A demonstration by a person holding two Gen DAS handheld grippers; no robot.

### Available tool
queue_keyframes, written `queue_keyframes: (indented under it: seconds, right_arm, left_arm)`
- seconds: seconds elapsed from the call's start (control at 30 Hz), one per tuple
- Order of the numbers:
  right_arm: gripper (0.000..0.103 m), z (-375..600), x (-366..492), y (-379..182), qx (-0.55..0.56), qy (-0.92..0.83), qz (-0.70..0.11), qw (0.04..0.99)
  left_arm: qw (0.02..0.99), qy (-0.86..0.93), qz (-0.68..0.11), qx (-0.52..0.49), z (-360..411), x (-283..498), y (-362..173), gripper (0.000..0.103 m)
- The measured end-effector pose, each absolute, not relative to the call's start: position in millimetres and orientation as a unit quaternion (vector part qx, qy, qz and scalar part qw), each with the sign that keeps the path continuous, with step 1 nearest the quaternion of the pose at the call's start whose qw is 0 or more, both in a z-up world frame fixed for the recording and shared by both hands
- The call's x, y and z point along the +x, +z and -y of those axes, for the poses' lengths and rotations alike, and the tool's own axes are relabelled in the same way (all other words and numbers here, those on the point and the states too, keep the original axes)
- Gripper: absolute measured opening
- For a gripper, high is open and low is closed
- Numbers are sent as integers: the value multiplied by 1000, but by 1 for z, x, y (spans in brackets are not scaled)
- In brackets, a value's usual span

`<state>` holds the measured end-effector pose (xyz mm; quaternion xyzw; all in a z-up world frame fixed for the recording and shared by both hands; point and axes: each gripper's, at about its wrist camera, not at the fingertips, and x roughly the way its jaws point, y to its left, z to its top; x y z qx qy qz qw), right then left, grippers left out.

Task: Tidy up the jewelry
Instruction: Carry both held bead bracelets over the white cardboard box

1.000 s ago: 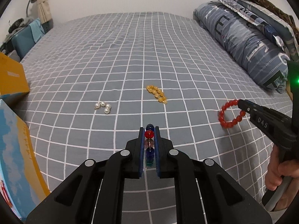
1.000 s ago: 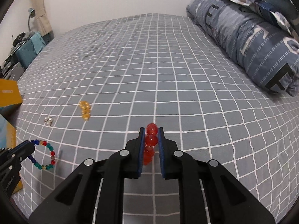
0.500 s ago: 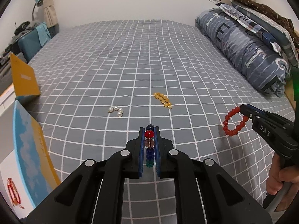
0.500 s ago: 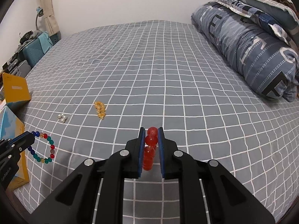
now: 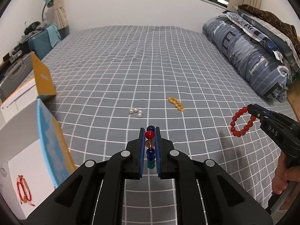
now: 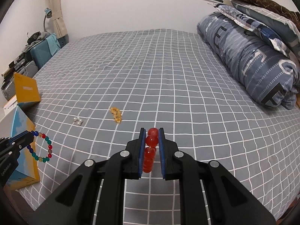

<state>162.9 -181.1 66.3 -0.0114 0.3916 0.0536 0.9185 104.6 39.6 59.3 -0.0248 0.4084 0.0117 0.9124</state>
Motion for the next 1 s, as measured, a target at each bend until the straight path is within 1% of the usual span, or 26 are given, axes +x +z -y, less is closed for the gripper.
queue_keyframes:
  seconds: [0.6,1.0]
  right_arm:
    - [13,118,139,93,-32,97,-377,921]
    - [13,40,124,110,-45,159,-365,916]
  left_arm:
    - [918,48,-391,-38,-91,70,93,9]
    - [917,106,-380,-63,-158,36,110,9]
